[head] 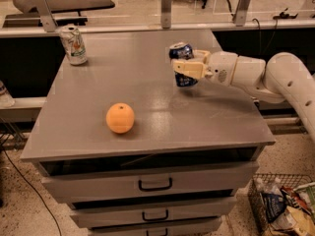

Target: Place pepsi can upright

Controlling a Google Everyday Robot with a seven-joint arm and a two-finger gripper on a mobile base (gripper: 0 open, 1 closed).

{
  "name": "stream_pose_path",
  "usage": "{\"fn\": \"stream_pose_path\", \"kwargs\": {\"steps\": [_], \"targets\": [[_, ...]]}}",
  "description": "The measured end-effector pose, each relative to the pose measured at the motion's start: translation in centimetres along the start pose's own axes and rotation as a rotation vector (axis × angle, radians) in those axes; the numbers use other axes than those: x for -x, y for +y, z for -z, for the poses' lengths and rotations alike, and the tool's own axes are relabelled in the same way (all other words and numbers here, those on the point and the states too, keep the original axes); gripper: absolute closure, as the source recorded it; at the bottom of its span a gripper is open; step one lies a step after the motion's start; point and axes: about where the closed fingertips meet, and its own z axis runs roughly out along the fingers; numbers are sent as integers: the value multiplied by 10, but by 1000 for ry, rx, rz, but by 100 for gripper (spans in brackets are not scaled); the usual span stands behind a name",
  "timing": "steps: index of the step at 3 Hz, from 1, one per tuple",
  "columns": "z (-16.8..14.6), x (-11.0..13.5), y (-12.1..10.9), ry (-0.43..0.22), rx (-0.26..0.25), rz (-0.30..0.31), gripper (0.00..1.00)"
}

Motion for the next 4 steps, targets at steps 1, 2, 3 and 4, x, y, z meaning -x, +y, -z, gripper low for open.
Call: {"fn": "stream_pose_path", "kwargs": {"steps": [1,2,3,4], "targets": [[1,-12,9,-5,47,-9,77],[14,-22,15,10,79,-8,53],[19,-23,16,17,86,-6,30],[19,-23,16,17,86,-6,7]]}}
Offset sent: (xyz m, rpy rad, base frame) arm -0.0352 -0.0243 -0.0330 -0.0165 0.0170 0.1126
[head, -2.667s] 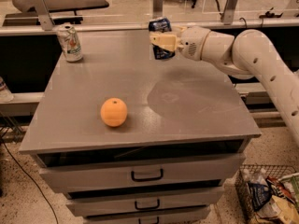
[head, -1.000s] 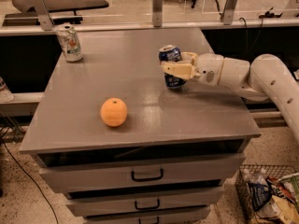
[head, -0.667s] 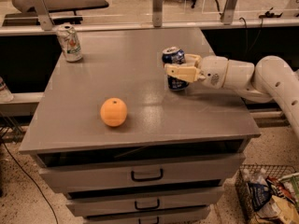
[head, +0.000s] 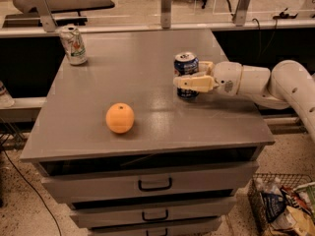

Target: Place pepsi can upright

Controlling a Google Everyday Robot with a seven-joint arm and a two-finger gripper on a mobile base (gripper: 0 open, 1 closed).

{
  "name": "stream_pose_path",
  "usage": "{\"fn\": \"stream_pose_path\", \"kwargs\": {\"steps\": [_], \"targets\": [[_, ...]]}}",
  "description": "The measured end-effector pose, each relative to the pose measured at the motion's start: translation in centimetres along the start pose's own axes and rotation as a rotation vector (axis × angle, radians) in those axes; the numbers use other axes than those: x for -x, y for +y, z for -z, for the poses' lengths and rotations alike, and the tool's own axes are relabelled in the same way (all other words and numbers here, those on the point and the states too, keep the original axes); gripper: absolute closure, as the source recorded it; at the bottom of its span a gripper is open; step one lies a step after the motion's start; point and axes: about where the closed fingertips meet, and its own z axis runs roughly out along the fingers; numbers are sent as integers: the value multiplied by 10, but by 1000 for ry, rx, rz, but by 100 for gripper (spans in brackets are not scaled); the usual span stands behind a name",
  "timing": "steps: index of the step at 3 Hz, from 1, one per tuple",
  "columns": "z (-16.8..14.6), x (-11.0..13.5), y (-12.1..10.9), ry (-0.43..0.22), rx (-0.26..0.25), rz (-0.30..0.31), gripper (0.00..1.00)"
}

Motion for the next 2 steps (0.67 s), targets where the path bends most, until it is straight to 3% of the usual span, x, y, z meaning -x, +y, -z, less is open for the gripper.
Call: {"fn": "stream_pose_path", "kwargs": {"steps": [1,2], "targets": [[19,-5,7,24,-5,-7,0],[44,-7,14,59,-28,-13,0]]}}
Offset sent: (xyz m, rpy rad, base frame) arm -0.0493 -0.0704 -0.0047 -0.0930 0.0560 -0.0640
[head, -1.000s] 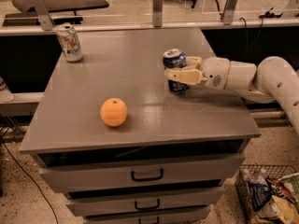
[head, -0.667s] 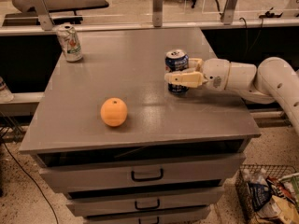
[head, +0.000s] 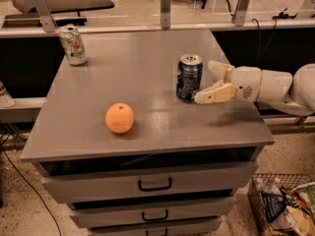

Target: Place pepsi can upright

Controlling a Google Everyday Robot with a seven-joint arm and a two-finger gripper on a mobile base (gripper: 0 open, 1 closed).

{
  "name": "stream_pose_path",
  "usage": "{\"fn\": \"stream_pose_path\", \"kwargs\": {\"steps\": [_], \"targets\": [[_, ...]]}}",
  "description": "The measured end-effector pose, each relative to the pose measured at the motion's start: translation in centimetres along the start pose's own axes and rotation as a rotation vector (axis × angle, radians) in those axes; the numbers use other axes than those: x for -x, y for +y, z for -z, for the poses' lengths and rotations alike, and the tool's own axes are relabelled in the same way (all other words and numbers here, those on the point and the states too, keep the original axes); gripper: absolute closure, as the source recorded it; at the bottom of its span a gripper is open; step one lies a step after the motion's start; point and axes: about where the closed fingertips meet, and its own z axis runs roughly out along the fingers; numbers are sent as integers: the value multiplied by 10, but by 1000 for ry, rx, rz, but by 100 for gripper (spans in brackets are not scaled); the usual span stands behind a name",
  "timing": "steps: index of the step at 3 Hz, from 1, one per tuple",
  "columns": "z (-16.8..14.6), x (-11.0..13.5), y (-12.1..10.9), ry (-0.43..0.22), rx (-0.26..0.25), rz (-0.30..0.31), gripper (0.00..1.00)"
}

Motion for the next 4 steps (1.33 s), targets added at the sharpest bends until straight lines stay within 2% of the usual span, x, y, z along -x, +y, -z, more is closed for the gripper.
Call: {"fn": "stream_pose_path", "kwargs": {"steps": [1,2,3,4], "targets": [[22,4,1,30,-23,9,0],[47,19,-4,74,-34,23,0],[99,64,-17,68,-97,74,0],[108,79,-22,49,-118,97,0]]}}
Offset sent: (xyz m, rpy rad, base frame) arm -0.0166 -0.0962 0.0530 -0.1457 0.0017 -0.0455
